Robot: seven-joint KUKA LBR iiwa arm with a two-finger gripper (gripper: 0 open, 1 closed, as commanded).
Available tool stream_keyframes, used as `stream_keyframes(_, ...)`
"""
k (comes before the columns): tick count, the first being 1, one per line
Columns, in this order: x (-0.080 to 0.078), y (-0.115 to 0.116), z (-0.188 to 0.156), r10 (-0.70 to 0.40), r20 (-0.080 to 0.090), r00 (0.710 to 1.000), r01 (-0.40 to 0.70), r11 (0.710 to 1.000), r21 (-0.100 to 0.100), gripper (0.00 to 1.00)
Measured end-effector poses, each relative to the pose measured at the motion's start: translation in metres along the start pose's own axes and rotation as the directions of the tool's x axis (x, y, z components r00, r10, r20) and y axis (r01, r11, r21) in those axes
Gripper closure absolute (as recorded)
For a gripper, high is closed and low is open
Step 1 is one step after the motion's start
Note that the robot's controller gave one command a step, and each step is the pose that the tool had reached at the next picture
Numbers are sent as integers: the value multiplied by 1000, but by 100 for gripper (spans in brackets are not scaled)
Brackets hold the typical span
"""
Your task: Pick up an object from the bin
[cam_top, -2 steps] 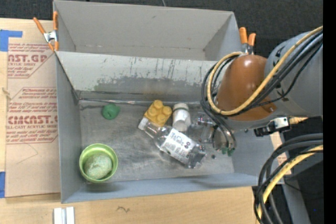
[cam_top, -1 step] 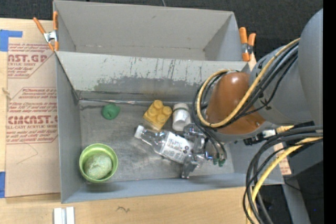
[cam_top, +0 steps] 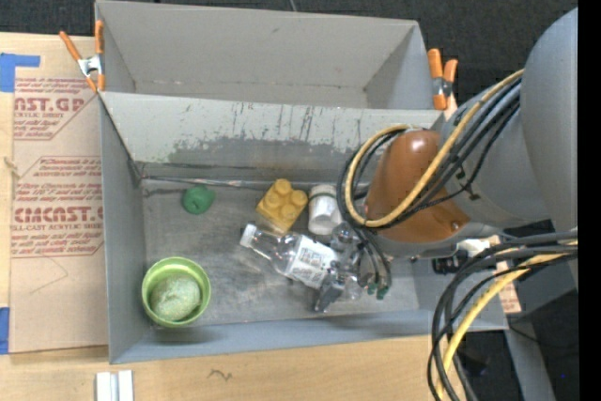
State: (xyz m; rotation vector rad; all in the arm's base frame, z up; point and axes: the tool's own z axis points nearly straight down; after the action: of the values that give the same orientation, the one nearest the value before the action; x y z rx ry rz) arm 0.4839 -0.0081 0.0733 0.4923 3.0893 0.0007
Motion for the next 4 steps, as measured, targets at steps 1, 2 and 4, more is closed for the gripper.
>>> stream_keyframes(1,0,0,0,0,0,1000,0,1000,0,100)
stream_keyframes(2,0,0,-3,-1,-3,1000,1,1000,0,100)
stream_keyframes(4,3,0,-28,-2,-17,1000,2,1000,3,100)
